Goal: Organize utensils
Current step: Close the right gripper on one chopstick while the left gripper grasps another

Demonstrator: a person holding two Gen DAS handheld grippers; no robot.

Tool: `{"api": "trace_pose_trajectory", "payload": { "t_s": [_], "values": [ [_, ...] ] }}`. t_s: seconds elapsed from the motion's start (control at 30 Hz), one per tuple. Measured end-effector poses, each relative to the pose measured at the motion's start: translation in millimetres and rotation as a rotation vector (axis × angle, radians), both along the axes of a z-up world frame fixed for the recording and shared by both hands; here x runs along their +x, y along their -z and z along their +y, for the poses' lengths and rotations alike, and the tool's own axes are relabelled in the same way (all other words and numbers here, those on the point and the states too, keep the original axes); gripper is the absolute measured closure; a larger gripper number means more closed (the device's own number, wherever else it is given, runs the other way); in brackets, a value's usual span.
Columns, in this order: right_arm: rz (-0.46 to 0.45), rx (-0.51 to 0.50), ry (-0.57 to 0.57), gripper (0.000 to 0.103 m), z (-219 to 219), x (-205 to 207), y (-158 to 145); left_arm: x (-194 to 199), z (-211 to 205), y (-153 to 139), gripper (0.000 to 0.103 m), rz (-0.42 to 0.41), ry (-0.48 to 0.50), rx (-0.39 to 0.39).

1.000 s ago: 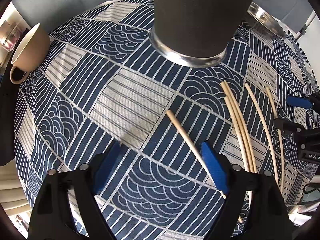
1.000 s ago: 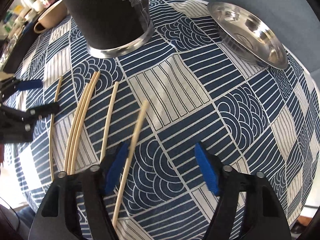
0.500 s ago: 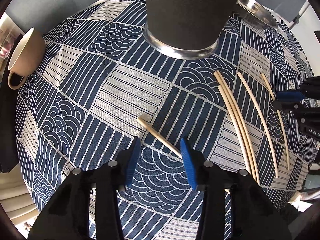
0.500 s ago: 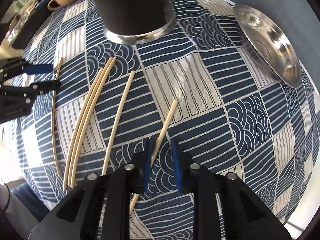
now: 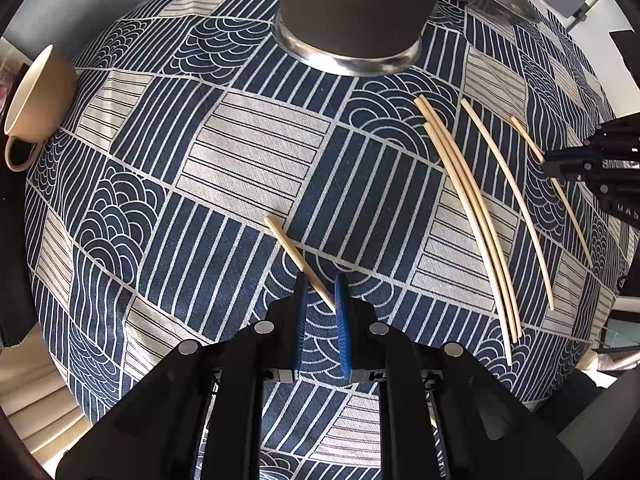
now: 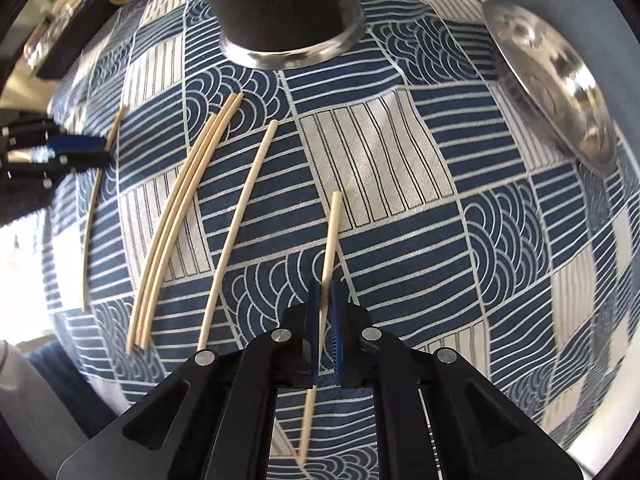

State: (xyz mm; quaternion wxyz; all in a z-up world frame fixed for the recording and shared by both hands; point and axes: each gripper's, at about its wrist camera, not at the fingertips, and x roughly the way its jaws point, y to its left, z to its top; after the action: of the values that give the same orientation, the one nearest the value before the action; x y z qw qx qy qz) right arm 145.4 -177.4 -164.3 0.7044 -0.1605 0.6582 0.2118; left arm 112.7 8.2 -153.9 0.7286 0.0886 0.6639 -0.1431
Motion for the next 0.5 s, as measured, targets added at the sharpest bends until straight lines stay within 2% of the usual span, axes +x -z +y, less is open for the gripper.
{"api": "trace_pose_trajectory", "payload": {
  "t_s": [0.3, 0.5],
  "values": [
    [0.021, 0.126, 0.127, 0.099, -47.2, -10.7, 0.7, -14.1, 25.1, 4.9, 0.095, 0.048, -0.020, -0.060],
    [-0.002, 0.205, 0.186, 0.099, -84.5, -16.4, -14.5, -29.5, 41.3, 4.1, 0.098, 0.056, -0.043, -0.090]
  ]
}}
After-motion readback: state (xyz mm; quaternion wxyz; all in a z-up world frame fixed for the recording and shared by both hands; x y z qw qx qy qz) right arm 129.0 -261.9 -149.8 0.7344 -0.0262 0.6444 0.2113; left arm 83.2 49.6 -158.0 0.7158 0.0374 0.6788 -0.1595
